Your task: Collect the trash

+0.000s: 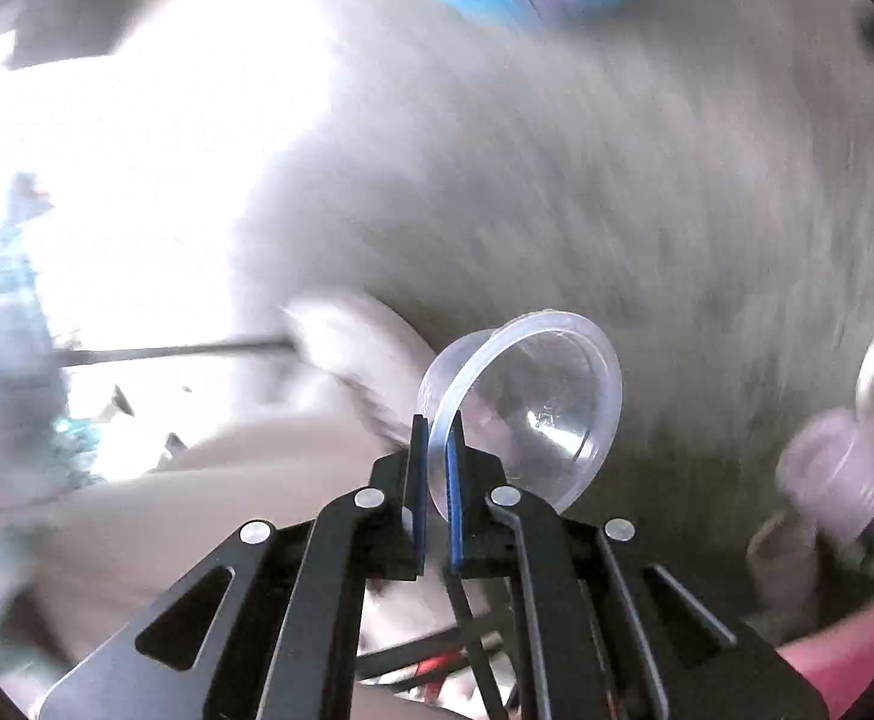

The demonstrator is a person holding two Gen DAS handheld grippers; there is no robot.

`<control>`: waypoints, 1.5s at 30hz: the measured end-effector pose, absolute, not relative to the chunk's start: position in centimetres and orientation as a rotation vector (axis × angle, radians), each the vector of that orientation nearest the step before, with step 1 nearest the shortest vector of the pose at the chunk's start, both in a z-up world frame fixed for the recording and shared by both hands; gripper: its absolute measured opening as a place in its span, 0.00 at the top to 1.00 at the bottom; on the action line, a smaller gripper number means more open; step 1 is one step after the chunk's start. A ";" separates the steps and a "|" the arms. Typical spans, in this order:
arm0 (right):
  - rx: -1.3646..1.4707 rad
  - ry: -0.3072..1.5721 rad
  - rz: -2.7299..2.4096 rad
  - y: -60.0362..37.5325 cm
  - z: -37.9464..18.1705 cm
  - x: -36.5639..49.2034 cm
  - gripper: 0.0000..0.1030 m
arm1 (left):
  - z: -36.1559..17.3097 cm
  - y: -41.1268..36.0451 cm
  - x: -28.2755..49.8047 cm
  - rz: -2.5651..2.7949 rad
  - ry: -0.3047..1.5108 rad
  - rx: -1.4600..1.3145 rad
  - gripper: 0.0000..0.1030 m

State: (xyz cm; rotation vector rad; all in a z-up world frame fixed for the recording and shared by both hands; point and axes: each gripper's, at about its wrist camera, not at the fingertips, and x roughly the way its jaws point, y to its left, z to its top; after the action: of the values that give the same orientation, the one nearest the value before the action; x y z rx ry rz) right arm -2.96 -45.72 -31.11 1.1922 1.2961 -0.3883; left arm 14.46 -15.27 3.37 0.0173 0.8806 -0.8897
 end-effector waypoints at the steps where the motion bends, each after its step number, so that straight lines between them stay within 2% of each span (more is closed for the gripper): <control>1: 1.105 1.220 -0.402 -46.6 -27.1 -2.0 0.94 | 3.5 -15.0 14.4 -0.887 0.875 0.014 0.44; 5: 0.881 1.110 -0.522 -50.5 -20.2 0.8 0.94 | 4.0 -13.2 14.5 -0.858 0.860 -0.024 0.38; 8: 0.858 1.088 -0.574 -54.5 -19.7 3.5 0.94 | 4.3 -12.0 14.7 -0.832 0.862 -0.052 0.32; 10: 0.834 1.105 -0.649 -57.2 -20.5 5.4 0.91 | 4.7 -11.0 14.6 -0.813 0.845 -0.063 0.27; 11: 0.812 1.128 -0.677 -58.4 -21.1 6.6 0.86 | 4.8 -10.4 14.5 -0.797 0.833 -0.063 0.25; 13: 0.777 1.156 -0.738 -59.7 -21.9 7.6 0.59 | 5.1 -9.1 14.3 -0.773 0.794 -0.072 0.24; 14: 0.751 1.165 -0.776 -59.9 -22.2 7.8 0.56 | 5.3 -8.4 14.4 -0.765 0.781 -0.077 0.23; 18: 0.722 1.170 -0.781 -58.5 -22.7 7.6 0.52 | 5.2 -5.9 15.0 -0.712 0.768 -0.110 0.20; 24: 0.679 1.117 -0.717 -56.7 -20.4 5.7 0.52 | 4.2 -3.9 16.4 -0.642 0.820 -0.118 0.19; 29: 0.513 1.029 -0.659 -52.8 -13.3 6.2 0.35 | 3.8 -2.8 17.4 -0.641 0.915 -0.089 0.19; 31: 0.437 0.961 -0.617 -50.9 -9.3 7.1 0.23 | 4.0 -2.2 17.2 -0.598 0.892 -0.061 0.18; 34: 0.341 0.867 -0.600 -47.8 -4.5 8.3 0.10 | 4.7 -1.1 16.7 -0.532 0.861 -0.009 0.11; 38: 0.176 0.743 -0.535 -41.8 1.4 10.5 0.06 | 6.0 1.3 16.9 -0.480 0.870 -0.042 0.09; 45: -0.083 0.689 -0.357 -31.8 6.4 14.2 0.06 | 7.3 7.0 18.1 -0.503 0.894 -0.281 0.09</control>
State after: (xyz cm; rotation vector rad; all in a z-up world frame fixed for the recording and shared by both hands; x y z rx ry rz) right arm 14.19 -31.82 6.42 -0.0828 0.6891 -0.3569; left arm 18.14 6.96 7.29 -0.2811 0.8944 -0.5031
